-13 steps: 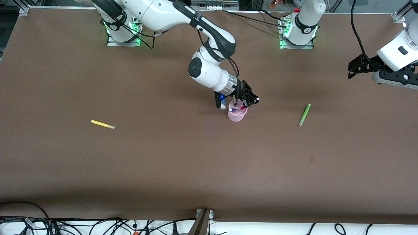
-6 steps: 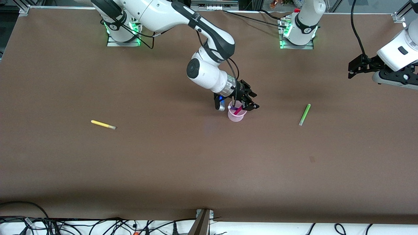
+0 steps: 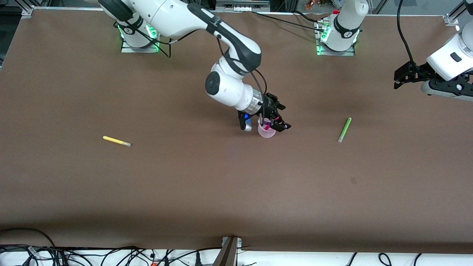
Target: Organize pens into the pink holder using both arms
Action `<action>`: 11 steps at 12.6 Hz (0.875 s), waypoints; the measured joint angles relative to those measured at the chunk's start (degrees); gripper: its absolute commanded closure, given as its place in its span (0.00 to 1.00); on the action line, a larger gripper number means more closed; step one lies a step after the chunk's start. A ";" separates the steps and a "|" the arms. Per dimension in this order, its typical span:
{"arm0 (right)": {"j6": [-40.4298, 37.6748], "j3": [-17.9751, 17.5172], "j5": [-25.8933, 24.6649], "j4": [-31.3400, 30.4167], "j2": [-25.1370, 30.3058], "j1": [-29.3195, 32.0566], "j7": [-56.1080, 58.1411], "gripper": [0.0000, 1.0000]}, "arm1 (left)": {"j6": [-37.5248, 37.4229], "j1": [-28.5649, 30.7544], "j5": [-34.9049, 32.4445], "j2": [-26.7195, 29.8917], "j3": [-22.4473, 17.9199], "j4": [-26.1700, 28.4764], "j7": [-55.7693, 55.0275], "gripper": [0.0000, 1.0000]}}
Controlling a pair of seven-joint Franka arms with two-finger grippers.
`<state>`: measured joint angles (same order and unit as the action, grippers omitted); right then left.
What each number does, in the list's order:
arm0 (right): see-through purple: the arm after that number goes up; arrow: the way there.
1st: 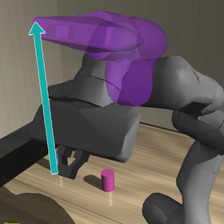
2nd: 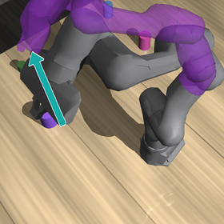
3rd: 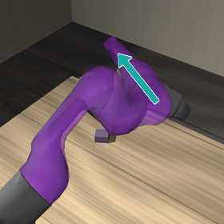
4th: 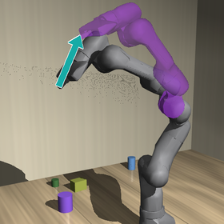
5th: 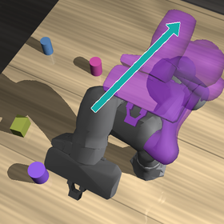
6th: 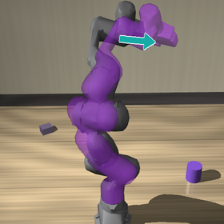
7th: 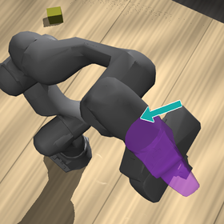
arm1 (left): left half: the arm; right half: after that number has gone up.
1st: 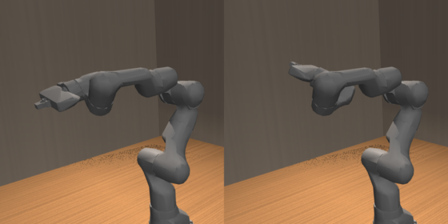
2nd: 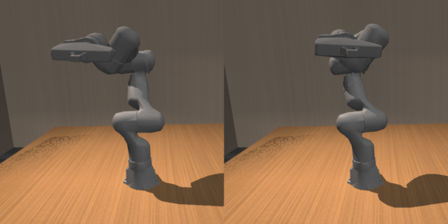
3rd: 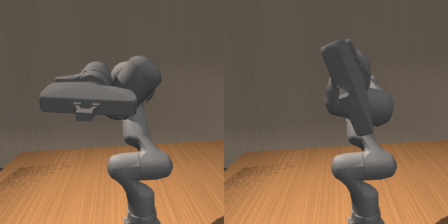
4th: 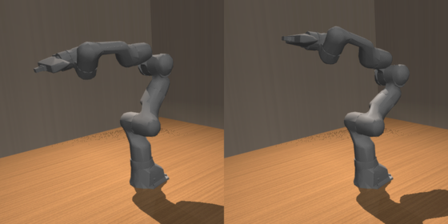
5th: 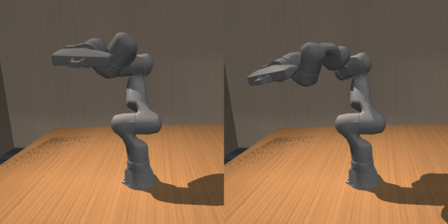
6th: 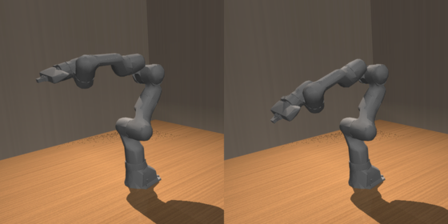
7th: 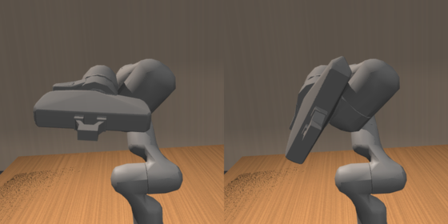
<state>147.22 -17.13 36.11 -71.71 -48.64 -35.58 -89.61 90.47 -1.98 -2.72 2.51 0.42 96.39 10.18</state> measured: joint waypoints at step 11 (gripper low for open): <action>-36.42 19.29 -6.42 -0.38 14.27 8.14 48.08 0.00 | 0.00 -0.02 0.00 -0.06 0.00 -0.05 0.00 0.00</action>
<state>110.80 2.16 29.69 -72.09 -34.37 -27.44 -41.53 90.47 -2.00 -2.72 2.46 0.42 96.34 10.18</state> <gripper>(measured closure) 0.000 0.000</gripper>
